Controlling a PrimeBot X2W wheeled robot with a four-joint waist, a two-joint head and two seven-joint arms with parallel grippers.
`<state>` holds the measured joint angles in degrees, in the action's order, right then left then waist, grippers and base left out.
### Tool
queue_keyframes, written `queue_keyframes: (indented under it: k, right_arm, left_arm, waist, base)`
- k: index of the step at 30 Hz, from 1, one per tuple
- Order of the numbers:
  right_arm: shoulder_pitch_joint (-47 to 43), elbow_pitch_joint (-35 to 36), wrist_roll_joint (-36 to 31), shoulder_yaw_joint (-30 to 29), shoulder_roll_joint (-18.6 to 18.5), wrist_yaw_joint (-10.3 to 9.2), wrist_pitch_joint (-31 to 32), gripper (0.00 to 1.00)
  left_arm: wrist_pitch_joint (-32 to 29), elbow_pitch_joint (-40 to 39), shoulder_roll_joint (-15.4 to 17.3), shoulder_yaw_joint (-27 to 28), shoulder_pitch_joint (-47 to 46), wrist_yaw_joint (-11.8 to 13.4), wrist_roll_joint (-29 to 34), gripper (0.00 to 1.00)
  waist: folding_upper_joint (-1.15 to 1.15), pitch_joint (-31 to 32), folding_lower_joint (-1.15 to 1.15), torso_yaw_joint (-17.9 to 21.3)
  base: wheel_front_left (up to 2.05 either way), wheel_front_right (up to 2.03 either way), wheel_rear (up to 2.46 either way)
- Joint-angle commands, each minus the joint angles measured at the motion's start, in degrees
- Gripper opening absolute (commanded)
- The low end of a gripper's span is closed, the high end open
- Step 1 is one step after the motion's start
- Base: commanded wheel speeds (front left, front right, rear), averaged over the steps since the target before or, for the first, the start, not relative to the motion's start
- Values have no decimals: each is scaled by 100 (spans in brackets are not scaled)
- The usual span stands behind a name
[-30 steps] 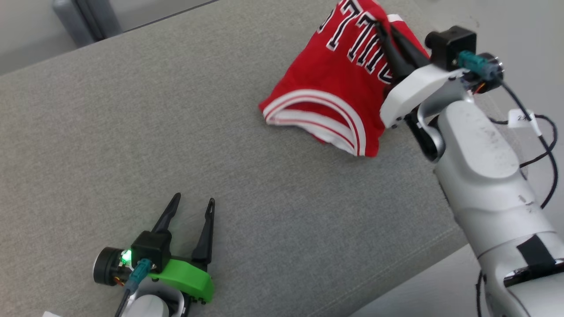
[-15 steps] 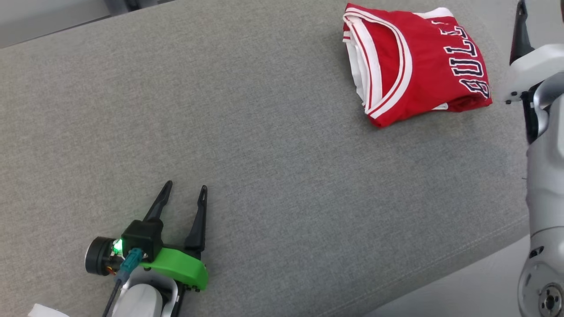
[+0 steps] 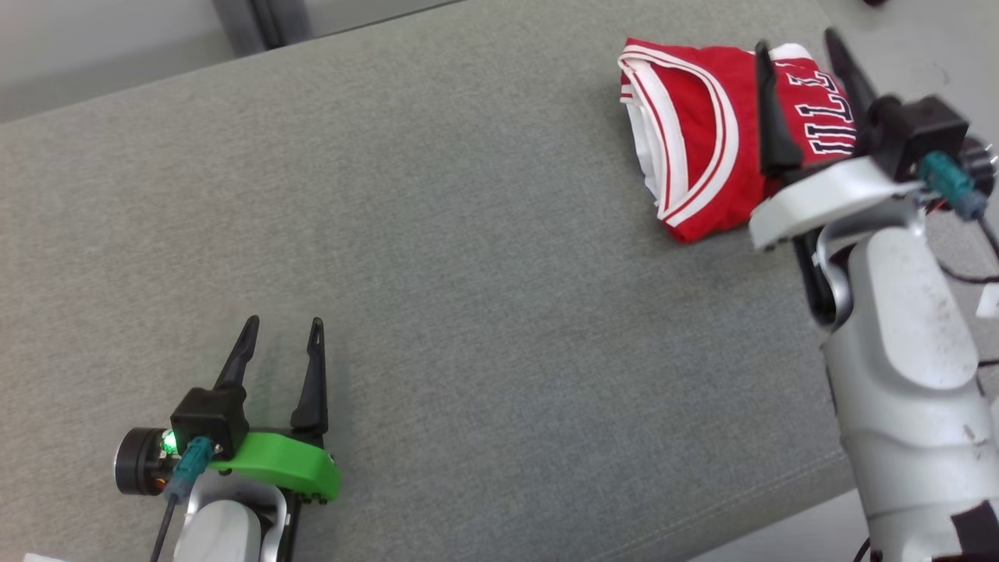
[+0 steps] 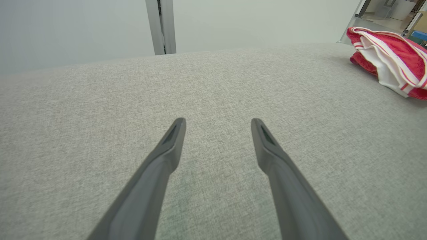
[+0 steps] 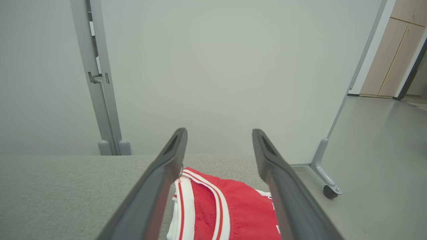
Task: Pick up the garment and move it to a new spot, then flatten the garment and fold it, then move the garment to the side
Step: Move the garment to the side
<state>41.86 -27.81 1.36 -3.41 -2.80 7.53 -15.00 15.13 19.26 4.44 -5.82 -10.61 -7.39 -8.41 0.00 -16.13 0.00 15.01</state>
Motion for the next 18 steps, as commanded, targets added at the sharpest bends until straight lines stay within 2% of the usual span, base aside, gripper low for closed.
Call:
queue_keyframes:
  k: [1,8,18]
  right_arm:
    - [-193,138,195,120,-33,-10,-21,100]
    - [-1125,367,893,602,-25,-10,-21,100]
    - [-2089,203,1166,528,-25,-10,-21,100]
  left_arm:
    - [-1,-4,-4,41,52,-17,73,100]
    - [-1,-38,-96,525,183,73,169,100]
    - [-2,5,-142,933,469,59,156,100]
  waist:
    - [0,165,0,-178]
    - [0,466,0,-655]
    - [0,758,0,-1282]
  base:
    - [0,0,0]
    - [0,0,0]
    - [0,0,0]
